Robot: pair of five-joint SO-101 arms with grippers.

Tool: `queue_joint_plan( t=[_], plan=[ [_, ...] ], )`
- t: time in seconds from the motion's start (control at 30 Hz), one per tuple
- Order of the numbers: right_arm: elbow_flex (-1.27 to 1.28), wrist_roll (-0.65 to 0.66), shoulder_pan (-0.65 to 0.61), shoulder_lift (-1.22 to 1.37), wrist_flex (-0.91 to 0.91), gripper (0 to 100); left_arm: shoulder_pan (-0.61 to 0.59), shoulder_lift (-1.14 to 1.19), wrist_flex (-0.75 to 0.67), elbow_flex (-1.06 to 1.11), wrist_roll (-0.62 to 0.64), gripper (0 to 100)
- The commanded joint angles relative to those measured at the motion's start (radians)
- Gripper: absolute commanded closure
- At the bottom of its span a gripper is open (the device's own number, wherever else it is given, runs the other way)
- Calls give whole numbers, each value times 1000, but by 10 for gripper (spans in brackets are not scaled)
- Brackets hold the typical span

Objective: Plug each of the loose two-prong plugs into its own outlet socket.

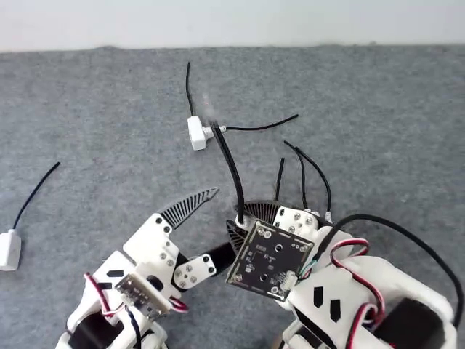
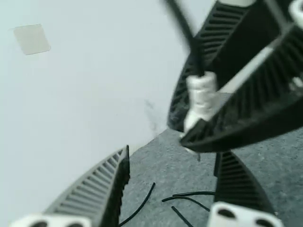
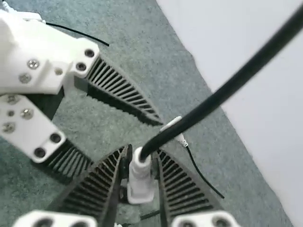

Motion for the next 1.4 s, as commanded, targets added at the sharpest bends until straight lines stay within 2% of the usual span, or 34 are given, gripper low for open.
queue_joint_plan(
  t=[0.0, 0.6, 0.8, 1.03, 1.37],
  plan=[
    [-51, -12, -61, 25, 28, 990, -66, -12, -49, -28, -6, 728],
    [-41, -14, -70, 28, 70, 990, -72, -14, -46, 1, -6, 728],
    [60, -8, -61, 25, 38, 990, -72, -15, -11, -2, -9, 728],
    [101, 35, 162, 42, -65, 990, -160, -15, -11, 4, -6, 728],
    [331, 58, 265, 105, -257, 990, -163, -15, -17, 74, -6, 728]
  ],
)
